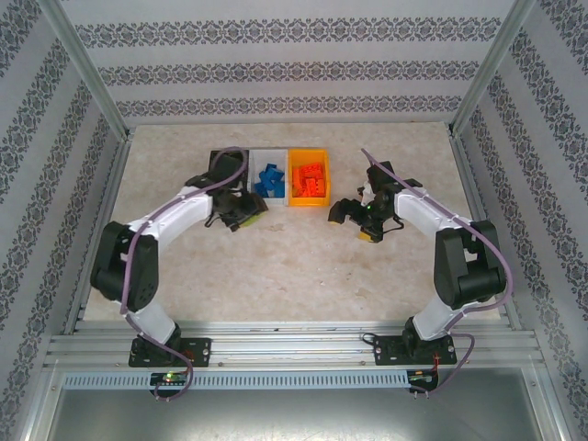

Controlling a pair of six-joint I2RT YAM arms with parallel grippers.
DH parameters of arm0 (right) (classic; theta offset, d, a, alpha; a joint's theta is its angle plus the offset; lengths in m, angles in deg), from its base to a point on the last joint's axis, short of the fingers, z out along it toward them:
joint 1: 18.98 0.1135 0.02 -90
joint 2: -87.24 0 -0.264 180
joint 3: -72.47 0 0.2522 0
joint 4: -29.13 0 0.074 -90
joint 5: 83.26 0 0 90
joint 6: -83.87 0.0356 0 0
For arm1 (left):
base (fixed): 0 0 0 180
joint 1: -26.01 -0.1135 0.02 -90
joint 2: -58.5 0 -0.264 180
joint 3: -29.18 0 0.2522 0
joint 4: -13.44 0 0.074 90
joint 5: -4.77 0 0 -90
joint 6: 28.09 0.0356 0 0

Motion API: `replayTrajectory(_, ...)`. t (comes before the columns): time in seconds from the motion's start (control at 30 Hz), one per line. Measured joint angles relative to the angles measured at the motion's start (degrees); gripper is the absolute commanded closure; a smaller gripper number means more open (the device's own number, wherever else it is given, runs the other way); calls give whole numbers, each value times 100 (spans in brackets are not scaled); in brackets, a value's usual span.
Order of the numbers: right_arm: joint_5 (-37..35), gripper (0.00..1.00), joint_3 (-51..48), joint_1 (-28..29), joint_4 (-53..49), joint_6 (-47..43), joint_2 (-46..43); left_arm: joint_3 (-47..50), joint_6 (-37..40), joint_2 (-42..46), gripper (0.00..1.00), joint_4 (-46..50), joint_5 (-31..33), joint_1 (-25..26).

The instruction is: Sort the legos into containers by color

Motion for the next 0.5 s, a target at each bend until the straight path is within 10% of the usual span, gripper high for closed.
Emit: replayTrajectory(0.5, 17, 2, -13, -39, 103, 66, 74, -951, -1897, -684, 40, -1690, -909, -1335)
